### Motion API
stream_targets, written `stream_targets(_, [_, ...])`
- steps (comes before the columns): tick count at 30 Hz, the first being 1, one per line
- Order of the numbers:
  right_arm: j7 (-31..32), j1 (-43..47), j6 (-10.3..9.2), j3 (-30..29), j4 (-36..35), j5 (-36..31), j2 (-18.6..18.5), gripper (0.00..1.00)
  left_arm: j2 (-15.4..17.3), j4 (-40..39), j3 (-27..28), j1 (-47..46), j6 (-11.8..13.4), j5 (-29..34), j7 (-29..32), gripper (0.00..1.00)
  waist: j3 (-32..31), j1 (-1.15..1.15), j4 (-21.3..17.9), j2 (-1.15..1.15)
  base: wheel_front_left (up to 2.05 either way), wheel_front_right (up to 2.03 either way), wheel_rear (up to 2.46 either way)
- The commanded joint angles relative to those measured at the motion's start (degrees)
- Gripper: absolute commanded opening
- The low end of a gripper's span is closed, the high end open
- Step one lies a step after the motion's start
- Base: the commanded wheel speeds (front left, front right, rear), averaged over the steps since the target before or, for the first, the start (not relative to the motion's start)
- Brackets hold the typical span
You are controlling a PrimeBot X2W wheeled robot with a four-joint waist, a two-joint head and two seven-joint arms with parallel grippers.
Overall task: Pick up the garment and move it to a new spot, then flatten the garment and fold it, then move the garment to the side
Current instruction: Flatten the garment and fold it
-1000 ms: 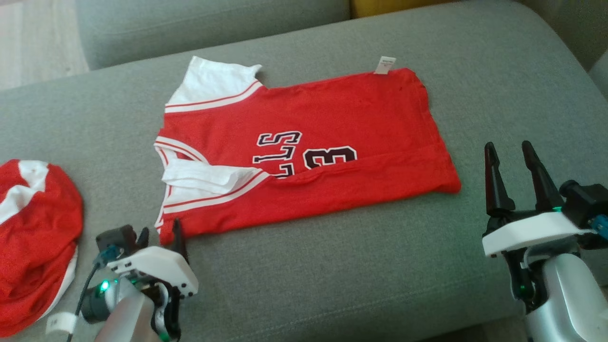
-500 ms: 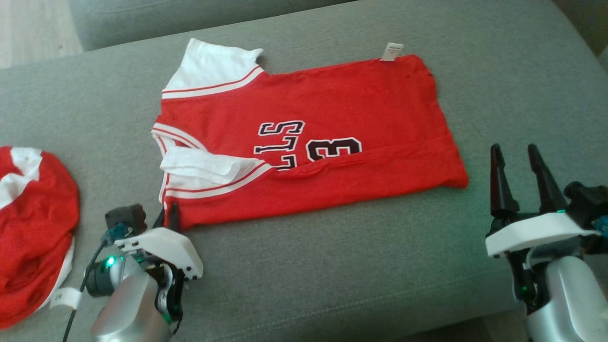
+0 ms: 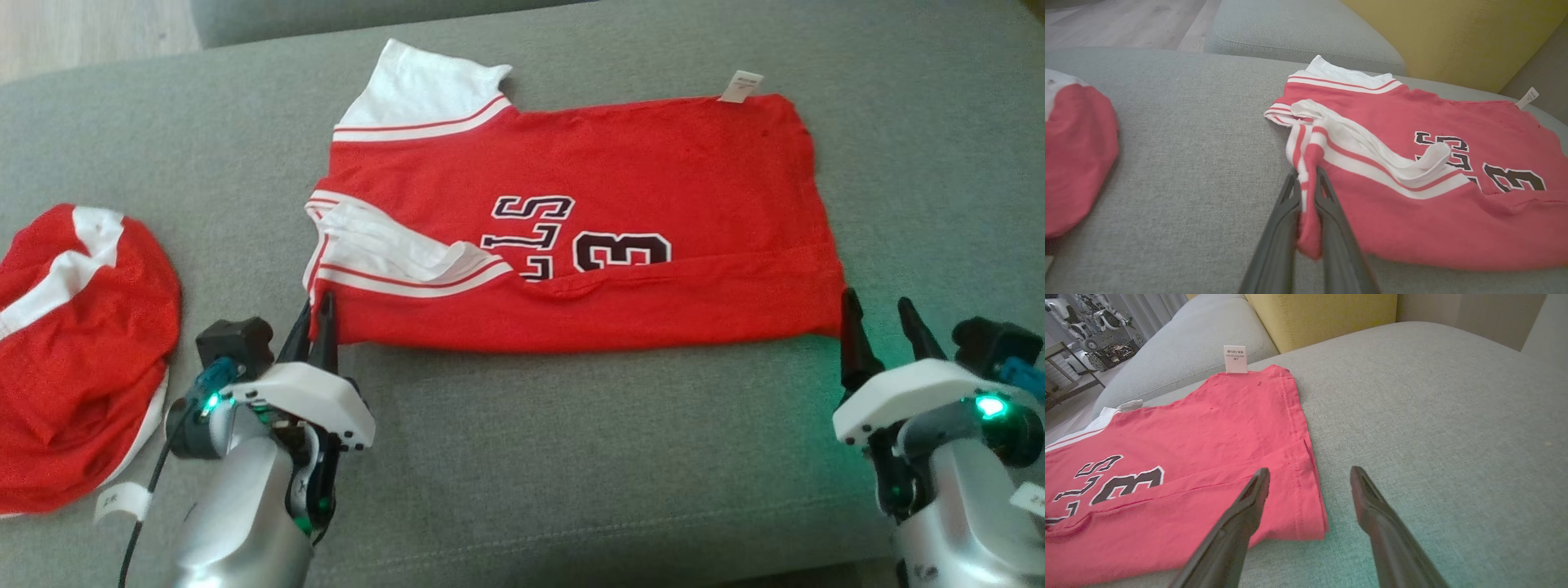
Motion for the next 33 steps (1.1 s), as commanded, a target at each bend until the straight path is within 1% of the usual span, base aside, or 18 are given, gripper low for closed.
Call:
stream_targets(1, [0.05, -2.65, 0.42, 0.44, -0.20, 0.05, 0.07, 1.00, 0.91, -2.47, 1.43, -0.97, -0.15, 0.25, -0.63, 0.00, 0.48, 0.00, 0.59, 0.00, 0.00, 0.00, 0.00])
stream_targets(10, [0.38, -7.71, 0.42, -2.40, 8.79, -0.30, -0.10, 1.00, 0.71, -5.85, 0.13, -0.34, 0.04, 0.19, 0.34, 0.00, 1.80, 0.00, 2.24, 0.00, 0.00, 0.00, 0.00])
stream_targets(13, [0.95, -9.30, 0.42, -1.60, 11.66, -0.82, -0.44, 1.00, 0.87, -6.56, -0.18, -0.44, 0.19, 0.21, 1.03, 0.00, 2.46, 0.00, 2.55, 0.00, 0.00, 0.00, 0.00])
stream_targets(15, [1.66, -10.26, 0.42, -1.06, 13.26, 0.28, -0.41, 1.00, 1.05, -6.94, -0.36, -0.42, 0.25, 0.19, 1.45, 0.00, 2.87, 0.00, 2.82, 0.00, 0.00, 0.00, 0.00])
stream_targets(16, [2.12, -10.64, 0.42, -0.56, 13.95, 1.21, -0.40, 0.47, 1.11, -7.01, -0.50, -0.39, 0.25, 0.20, 1.64, 0.00, 2.93, 0.00, 3.02, 0.00, 0.00, 0.00, 0.00])
stream_targets(17, [2.47, -10.87, 0.42, 0.38, 14.39, 2.27, -0.46, 0.00, 1.10, -7.00, -0.63, -0.34, 0.27, 0.17, 1.84, 0.00, 2.87, 0.00, 3.25, 0.00, 0.00, 0.00, 0.00])
stream_targets(19, [3.05, -10.84, 0.42, 2.39, 15.15, 3.76, -1.37, 0.00, 1.12, -6.82, -0.82, -0.19, 0.35, 0.07, 2.28, 0.00, 2.64, 0.00, 3.62, 0.00, 0.00, 0.00, 0.00])
stream_targets(23, [2.22, -10.68, 0.42, 4.66, 15.59, 5.53, -3.44, 0.00, 1.84, -6.37, -0.68, 0.45, 0.37, -0.41, 3.04, 0.00, 1.63, 0.00, 4.05, 0.00, 0.00, 0.00, 0.00])
stream_targets(26, [2.03, -10.42, 0.42, 6.53, 15.10, 6.09, -5.01, 0.00, 2.71, -6.01, -1.07, 1.08, -0.27, -0.61, 4.17, 0.00, 0.59, 0.00, 4.48, 0.00, 0.00, 0.00, 0.00])
stream_targets(29, [3.11, -9.91, 0.42, 8.43, 14.24, 7.00, -6.63, 0.00, 3.23, -6.07, -1.27, 2.17, -0.69, -1.01, 4.76, 0.00, -0.78, 0.00, 4.73, 0.00, 0.00, 0.00, 0.00])
stream_targets(33, [6.10, -8.71, 0.42, 10.74, 12.72, 8.56, -8.96, 0.00, 3.79, -6.69, -1.39, 4.17, -0.65, -1.54, 5.46, 0.00, -2.97, 0.00, 4.89, 0.00, 0.00, 0.00, 0.00])
